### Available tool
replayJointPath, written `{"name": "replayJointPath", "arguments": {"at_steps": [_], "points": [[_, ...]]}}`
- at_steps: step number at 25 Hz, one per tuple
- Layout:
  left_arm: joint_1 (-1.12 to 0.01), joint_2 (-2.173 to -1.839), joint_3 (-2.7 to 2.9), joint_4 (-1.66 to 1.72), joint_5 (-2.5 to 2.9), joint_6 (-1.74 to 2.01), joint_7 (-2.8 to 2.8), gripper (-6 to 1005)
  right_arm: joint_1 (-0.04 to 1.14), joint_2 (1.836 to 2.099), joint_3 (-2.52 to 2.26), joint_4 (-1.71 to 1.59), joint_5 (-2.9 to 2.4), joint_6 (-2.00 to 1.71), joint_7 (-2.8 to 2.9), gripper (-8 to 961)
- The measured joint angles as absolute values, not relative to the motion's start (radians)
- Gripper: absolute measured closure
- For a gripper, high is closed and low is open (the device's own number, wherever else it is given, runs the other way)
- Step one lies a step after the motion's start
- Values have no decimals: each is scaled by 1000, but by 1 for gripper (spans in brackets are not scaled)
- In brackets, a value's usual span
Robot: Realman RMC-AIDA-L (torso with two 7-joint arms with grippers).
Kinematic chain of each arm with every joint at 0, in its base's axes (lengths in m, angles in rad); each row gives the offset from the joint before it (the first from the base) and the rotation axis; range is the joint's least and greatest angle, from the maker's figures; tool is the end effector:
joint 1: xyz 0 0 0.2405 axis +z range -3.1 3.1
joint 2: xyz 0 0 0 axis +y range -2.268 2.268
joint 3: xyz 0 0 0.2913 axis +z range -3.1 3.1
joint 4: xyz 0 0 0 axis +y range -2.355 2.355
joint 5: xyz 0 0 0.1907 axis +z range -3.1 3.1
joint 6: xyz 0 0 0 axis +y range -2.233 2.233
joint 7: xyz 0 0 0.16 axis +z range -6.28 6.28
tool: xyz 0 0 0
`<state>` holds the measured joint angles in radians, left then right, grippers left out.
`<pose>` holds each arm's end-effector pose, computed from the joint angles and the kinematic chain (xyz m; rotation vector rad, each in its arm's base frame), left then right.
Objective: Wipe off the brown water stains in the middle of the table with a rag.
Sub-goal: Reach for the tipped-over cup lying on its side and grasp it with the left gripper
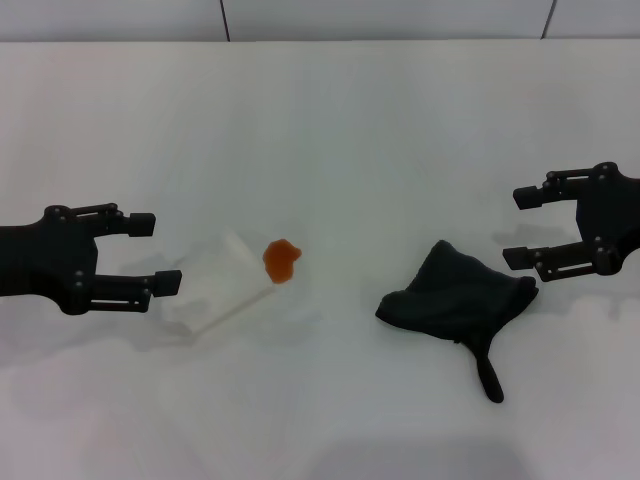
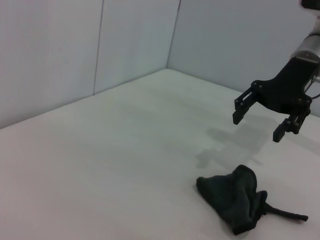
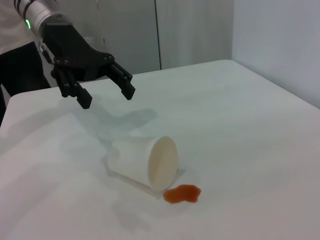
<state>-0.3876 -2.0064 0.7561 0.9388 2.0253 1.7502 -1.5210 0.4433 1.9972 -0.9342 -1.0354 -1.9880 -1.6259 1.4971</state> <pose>-0.2971 0.2992 0.0250 -2.8121 -0.6021 -0.5084 0.2654 0.3320 0.0185 -2.8492 0.3010 0.3553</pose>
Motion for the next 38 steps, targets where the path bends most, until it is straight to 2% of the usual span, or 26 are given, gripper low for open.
{"name": "replayJointPath", "arguments": {"at_steps": [19,25,32,38], "points": [[-392,-2004,755,943,2026,1754,-1532,120,446,1999,-934,-1035,-1988,-1623,1497,188],[-396,-2000,760,1047,2038,1754,-1655,119,449,1999,-934,-1035,-1988,-1623,1493,187],[-486,-2000,789,1101,2219,1756,-1833,119,451,2001,-938,-1035,-1988,-1622,1484,188],[-543,-2029,795,1098,2335,1757,-1885,120,453,2006,-944,-1035,-1987,-1621,1482,187]]}}
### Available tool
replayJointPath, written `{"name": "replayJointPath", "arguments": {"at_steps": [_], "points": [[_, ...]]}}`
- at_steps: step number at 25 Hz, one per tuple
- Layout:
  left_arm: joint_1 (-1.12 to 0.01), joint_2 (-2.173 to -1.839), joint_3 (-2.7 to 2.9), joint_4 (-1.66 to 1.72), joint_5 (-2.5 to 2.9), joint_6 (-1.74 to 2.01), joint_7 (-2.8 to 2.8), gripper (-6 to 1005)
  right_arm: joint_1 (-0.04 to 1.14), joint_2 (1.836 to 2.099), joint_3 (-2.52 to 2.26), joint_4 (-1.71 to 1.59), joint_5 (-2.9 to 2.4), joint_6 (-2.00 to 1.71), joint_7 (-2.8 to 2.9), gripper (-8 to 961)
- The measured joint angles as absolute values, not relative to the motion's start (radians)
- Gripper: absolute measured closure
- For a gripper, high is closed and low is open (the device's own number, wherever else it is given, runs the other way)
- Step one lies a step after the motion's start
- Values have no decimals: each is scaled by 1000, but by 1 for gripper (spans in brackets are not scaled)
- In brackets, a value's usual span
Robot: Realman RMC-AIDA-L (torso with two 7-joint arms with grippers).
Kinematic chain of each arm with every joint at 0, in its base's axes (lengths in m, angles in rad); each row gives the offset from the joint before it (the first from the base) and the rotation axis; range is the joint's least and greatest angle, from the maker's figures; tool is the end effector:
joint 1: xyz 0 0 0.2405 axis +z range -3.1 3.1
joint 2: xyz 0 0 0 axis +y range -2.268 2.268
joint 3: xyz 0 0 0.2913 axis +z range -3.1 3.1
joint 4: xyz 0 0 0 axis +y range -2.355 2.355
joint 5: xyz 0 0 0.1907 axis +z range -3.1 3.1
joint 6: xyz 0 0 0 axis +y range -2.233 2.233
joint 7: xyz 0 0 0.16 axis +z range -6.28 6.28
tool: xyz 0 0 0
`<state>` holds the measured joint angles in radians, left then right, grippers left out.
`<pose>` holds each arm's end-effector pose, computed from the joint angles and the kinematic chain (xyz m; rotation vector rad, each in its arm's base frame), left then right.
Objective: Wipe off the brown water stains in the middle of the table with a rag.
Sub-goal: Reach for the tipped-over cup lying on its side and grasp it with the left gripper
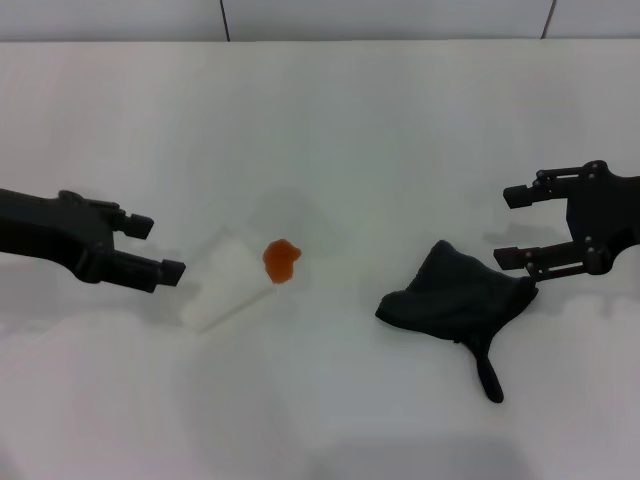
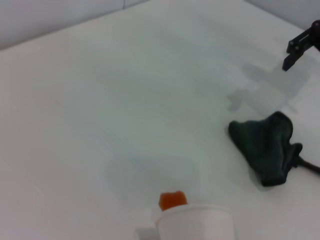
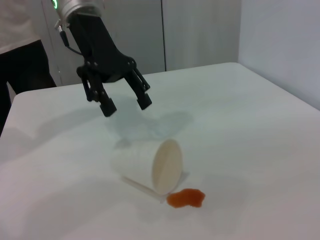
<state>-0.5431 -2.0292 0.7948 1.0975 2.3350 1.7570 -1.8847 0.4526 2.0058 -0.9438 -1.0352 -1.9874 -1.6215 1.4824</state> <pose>-0.2729 0.3358 0.0225 -2.8388 -0.8463 -0.0784 0.2602 0.3336 0.0137 -2.8597 0.2654 0.3596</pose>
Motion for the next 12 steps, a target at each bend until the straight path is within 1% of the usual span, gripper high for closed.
{"name": "replayJointPath", "arguments": {"at_steps": [8,12], "points": [[-576,-2072,799,1107,2450,1746,-1897,119,454,2010,-946,-1032,-1985,-1621,1482,188],[-577,-2077,802,1115,2456,1721,-1897,120,454,2010,-948,-1031,-1985,-1621,1482,188]]}}
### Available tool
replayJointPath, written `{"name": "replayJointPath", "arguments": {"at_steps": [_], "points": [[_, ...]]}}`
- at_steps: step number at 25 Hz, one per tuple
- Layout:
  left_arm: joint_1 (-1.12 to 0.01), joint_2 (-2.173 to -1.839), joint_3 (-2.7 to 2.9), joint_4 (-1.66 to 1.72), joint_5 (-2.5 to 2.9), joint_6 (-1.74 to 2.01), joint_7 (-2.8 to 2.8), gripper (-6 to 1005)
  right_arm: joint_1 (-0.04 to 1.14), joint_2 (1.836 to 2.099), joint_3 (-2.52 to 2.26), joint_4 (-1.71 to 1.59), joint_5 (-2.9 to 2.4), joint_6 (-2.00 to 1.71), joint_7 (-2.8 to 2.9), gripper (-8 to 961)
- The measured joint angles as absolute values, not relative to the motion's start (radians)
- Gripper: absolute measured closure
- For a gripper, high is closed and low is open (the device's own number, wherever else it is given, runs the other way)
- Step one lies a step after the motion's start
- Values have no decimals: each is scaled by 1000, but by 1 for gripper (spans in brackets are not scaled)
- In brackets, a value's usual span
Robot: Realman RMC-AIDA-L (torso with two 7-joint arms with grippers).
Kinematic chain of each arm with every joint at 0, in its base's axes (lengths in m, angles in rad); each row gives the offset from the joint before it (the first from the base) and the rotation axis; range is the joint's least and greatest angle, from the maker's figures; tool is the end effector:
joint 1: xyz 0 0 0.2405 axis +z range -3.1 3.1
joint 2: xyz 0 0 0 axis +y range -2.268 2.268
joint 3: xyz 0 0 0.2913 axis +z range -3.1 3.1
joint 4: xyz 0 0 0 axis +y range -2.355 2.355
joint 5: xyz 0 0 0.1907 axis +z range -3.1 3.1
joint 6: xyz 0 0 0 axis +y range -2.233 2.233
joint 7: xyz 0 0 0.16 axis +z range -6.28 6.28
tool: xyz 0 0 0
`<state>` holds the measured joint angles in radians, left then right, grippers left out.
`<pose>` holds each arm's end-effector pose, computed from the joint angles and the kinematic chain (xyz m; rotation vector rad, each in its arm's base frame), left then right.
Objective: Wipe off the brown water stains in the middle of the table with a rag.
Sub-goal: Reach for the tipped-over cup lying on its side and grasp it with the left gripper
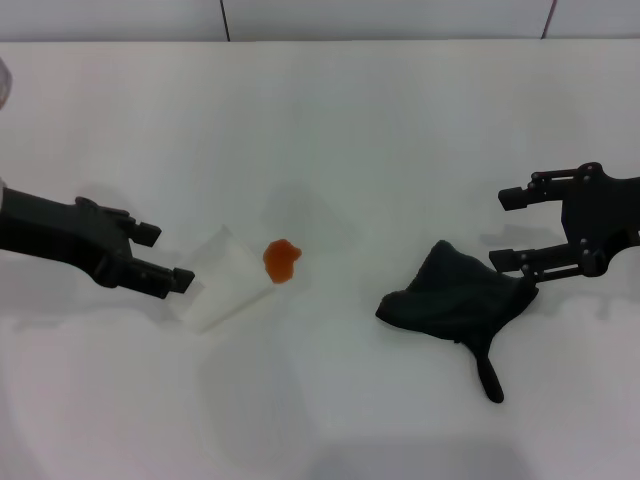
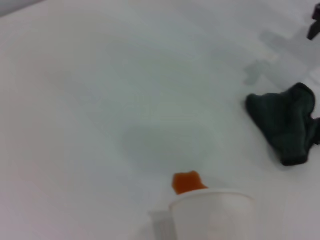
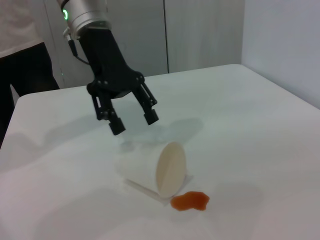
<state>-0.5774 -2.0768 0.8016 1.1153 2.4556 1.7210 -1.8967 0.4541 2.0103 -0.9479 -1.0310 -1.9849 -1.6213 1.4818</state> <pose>-0.2700 0.3413 0.0058 -2.8285 -0.8383 0.0505 0.2588 0.3330 0.0109 -2.8658 0.2664 0.3684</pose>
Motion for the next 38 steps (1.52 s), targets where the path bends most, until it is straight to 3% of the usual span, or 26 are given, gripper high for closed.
{"name": "replayJointPath", "arguments": {"at_steps": [38], "points": [[-601,-2080,1039,941,2361,1468,-1876,131,469,2009,-948,-1025,-1983,-1617,1468,188]]}}
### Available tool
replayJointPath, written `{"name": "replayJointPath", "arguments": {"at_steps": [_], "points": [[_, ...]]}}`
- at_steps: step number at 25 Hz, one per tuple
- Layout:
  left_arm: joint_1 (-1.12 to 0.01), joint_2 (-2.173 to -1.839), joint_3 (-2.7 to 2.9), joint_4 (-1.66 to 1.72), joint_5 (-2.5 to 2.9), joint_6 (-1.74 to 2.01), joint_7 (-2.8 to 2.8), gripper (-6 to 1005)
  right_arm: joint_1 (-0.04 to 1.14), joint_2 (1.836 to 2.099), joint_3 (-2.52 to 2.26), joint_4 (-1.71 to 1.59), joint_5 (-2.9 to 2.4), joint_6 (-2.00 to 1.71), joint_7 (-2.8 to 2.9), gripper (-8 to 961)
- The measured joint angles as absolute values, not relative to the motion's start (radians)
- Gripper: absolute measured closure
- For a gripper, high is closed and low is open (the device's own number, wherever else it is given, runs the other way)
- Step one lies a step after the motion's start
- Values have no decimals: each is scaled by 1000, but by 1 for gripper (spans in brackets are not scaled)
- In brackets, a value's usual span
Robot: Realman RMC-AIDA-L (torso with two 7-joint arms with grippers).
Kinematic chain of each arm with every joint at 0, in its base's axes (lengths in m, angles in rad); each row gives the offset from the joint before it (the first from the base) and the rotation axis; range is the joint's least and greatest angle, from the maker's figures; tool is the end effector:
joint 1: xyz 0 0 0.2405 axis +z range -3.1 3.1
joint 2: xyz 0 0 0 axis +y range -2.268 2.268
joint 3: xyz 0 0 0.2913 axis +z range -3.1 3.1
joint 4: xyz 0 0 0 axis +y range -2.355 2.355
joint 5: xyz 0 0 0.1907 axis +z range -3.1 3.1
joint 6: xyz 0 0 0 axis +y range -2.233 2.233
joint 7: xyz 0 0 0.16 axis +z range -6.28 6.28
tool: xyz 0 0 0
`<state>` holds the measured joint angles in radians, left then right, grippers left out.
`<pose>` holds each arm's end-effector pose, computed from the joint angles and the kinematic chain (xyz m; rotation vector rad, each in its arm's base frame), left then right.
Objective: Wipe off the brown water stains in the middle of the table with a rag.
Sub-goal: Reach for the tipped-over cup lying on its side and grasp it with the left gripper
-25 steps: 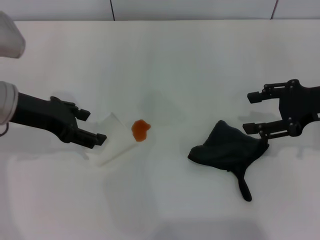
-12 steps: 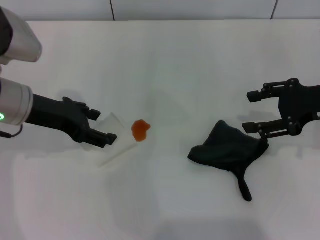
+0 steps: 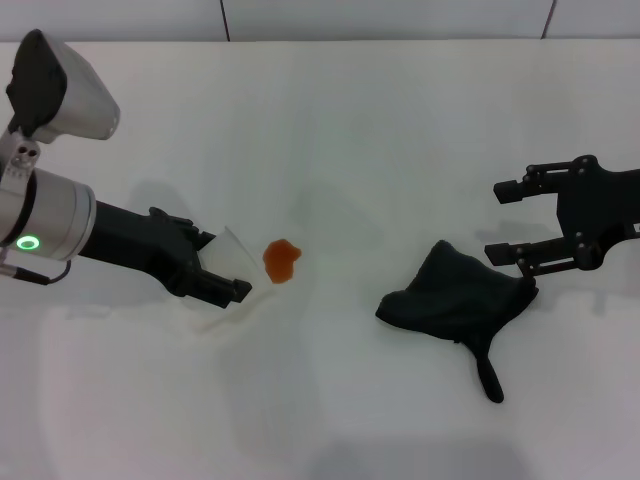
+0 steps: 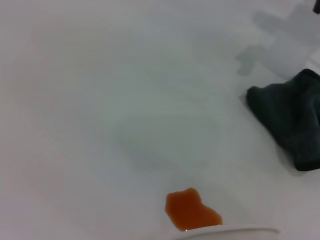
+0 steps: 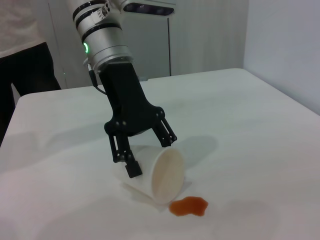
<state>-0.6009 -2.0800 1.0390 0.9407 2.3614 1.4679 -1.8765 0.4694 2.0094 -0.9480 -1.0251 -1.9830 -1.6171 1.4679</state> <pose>-0.2641 0.3551 -0.0452 -2.8702 -0.7353 0.0968 0.2544 0.3373 0.0106 -2.8667 0.2318 0.3709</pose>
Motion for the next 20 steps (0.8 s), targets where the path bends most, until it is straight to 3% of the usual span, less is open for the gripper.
{"name": "replayJointPath", "arguments": {"at_steps": [20], "points": [[-618,-2080,1099,881,2352,1394,-1870,136,479,2009,-948,-1022,-1992,-1607,1466,187]]}}
